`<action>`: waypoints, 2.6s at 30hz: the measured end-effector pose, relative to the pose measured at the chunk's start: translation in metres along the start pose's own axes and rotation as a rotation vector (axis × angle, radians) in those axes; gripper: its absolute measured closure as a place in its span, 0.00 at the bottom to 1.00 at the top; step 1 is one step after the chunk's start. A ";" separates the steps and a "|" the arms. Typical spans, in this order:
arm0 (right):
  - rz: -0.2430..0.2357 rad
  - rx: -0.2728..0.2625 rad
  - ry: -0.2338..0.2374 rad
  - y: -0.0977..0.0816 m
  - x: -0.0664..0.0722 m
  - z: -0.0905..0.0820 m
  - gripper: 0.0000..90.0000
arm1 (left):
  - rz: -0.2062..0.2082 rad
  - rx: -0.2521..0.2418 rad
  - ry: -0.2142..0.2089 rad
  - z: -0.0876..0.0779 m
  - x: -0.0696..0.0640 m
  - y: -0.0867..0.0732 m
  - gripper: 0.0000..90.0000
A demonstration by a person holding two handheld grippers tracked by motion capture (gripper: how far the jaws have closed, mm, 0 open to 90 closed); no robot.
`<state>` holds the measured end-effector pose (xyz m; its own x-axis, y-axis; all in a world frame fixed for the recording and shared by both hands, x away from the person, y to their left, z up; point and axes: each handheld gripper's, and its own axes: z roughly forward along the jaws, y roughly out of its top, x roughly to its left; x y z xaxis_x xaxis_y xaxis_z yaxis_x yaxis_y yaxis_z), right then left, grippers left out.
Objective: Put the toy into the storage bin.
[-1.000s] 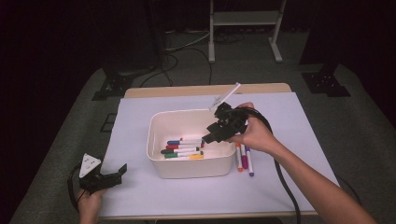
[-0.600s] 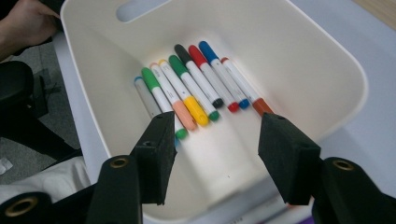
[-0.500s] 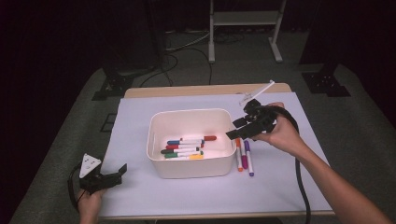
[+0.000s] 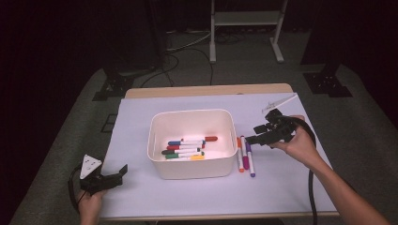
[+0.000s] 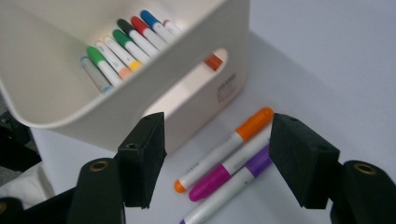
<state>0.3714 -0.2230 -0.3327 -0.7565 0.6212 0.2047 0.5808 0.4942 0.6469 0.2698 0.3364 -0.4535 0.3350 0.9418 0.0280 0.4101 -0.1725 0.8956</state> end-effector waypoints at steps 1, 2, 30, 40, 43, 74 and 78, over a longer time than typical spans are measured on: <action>0.007 0.003 -0.006 -0.004 -0.002 0.002 0.39 | 0.002 0.001 0.001 0.000 0.000 0.000 0.00; 0.016 0.008 -0.009 -0.008 -0.005 0.005 0.39 | 0.001 0.001 0.001 0.000 0.000 0.000 0.00; 0.111 0.115 -0.179 -0.075 -0.028 0.067 0.48 | 0.003 -0.002 -0.002 -0.001 0.000 0.000 0.00; 0.134 0.111 -0.281 -0.094 -0.034 0.050 0.66 | 0.006 0.000 0.000 0.000 0.000 0.000 0.00; 0.138 0.106 -0.297 -0.097 -0.034 0.048 0.73 | 0.005 0.001 0.001 0.000 0.000 0.000 0.00; 0.150 0.017 -0.111 -0.065 -0.012 -0.002 0.84 | 0.012 -0.001 0.004 -0.001 0.000 0.000 0.00; 0.129 -0.005 -0.100 -0.050 -0.003 -0.015 0.84 | 0.011 -0.002 0.004 -0.001 0.000 0.000 0.00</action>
<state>0.3406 -0.2585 -0.3549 -0.6419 0.7369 0.2120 0.6694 0.4038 0.6236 0.2690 0.3363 -0.4533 0.3360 0.9411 0.0394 0.4051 -0.1821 0.8959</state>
